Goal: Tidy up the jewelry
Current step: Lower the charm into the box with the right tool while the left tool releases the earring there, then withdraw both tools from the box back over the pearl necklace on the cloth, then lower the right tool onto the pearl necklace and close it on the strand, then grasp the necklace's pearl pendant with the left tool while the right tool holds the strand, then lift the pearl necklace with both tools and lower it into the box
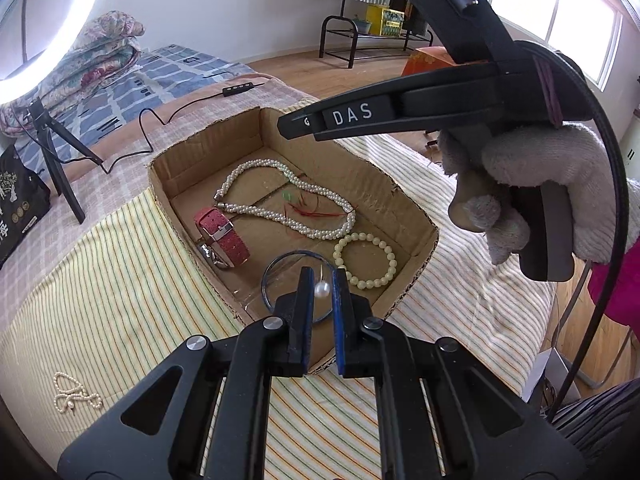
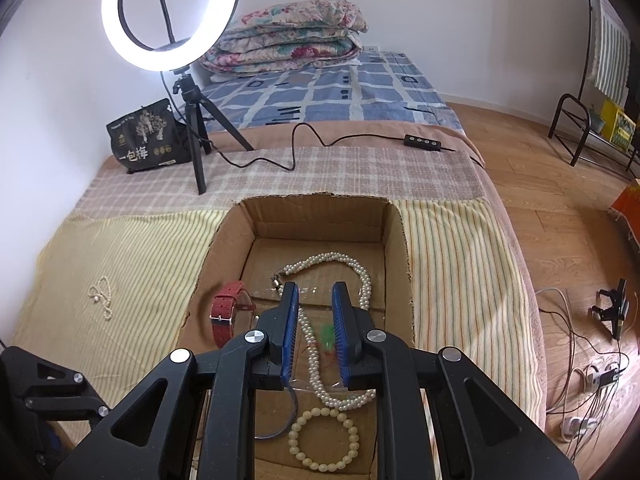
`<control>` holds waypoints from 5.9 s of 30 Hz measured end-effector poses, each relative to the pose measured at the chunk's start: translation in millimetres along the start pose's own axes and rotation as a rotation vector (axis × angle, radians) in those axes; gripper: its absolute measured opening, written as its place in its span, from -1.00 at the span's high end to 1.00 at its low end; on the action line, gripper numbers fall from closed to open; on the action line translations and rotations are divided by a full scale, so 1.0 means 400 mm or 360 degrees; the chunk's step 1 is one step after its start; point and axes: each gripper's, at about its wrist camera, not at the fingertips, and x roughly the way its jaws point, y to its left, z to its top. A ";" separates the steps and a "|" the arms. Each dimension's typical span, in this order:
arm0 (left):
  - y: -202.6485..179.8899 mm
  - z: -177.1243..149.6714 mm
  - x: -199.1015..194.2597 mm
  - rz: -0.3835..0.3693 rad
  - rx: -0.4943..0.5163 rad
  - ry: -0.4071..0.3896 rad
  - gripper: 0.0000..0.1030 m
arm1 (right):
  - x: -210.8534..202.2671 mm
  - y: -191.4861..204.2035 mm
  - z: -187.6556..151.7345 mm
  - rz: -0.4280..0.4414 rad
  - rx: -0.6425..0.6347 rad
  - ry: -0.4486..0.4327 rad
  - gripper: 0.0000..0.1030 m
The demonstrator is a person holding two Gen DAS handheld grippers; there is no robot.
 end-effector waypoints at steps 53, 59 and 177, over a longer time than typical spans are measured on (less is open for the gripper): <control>0.411 -0.249 -0.301 0.0444 -0.0238 -0.0018 -0.08 | -0.135 0.286 0.061 0.0059 -0.0251 -0.0212 -0.43; 0.490 -0.323 -0.318 0.0463 -0.0343 0.0041 -0.08 | -0.104 0.419 0.059 0.0209 -0.0519 -0.0188 -0.43; 0.346 -0.254 -0.374 0.0341 -0.0251 -0.0113 0.87 | -0.095 0.519 -0.063 0.0426 -0.0527 0.0088 0.95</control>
